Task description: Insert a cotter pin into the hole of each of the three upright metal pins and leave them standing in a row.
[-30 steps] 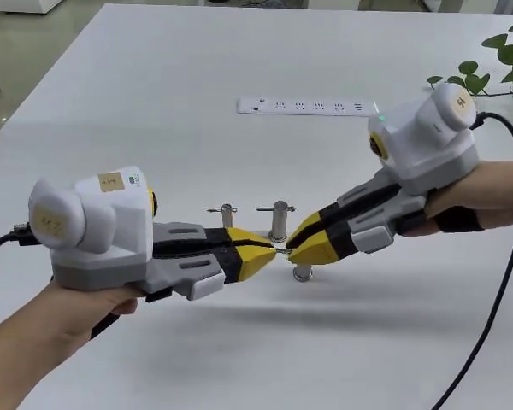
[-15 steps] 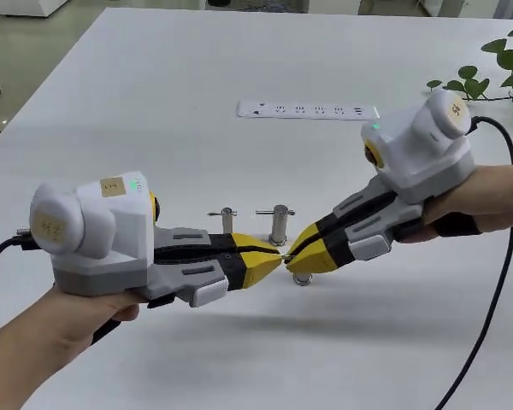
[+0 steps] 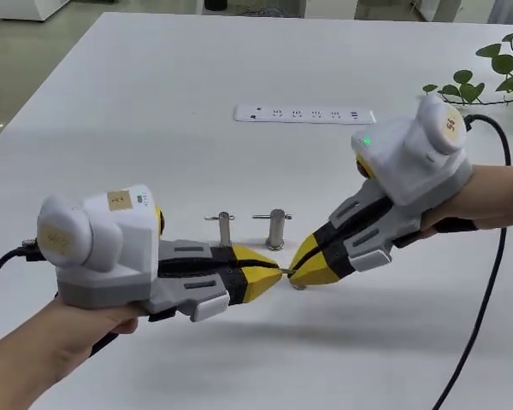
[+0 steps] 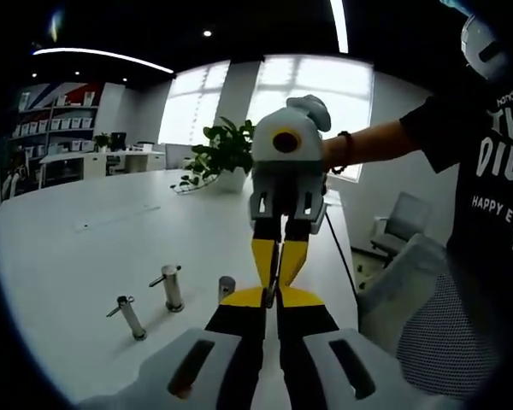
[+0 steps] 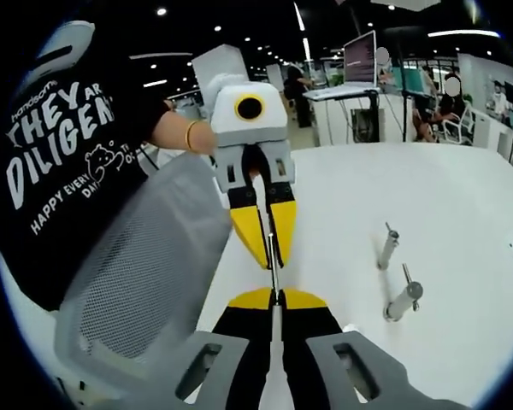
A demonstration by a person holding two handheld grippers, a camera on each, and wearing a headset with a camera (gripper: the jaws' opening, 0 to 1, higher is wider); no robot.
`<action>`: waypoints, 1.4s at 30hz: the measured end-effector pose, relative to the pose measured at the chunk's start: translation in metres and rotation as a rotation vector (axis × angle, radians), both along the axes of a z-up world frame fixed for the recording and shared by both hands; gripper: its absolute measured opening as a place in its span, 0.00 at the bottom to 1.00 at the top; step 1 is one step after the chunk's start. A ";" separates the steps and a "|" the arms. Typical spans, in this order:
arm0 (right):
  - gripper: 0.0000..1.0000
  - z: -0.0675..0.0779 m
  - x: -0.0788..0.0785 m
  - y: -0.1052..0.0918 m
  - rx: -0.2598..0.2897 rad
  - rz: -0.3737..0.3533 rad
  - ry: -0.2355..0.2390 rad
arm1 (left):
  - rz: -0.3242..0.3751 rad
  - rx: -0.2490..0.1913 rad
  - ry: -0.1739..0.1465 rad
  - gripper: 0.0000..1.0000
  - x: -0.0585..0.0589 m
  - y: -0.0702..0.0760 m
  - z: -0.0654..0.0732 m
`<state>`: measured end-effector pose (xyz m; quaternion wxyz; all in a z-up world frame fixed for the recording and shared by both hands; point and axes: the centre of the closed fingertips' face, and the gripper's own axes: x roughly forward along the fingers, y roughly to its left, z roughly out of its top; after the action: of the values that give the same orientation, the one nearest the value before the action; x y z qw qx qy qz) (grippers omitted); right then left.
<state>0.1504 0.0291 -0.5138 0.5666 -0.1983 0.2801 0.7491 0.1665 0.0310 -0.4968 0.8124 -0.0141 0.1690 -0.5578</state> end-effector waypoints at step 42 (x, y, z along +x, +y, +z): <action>0.00 -0.020 0.048 -0.054 -0.135 -0.122 -0.177 | 0.441 0.121 -0.009 0.28 0.038 -0.011 -0.051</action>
<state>0.1984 -0.0249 -0.5333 0.6188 -0.2839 0.2904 0.6724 0.2047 0.0198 -0.5477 0.9148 0.0005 0.1910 -0.3558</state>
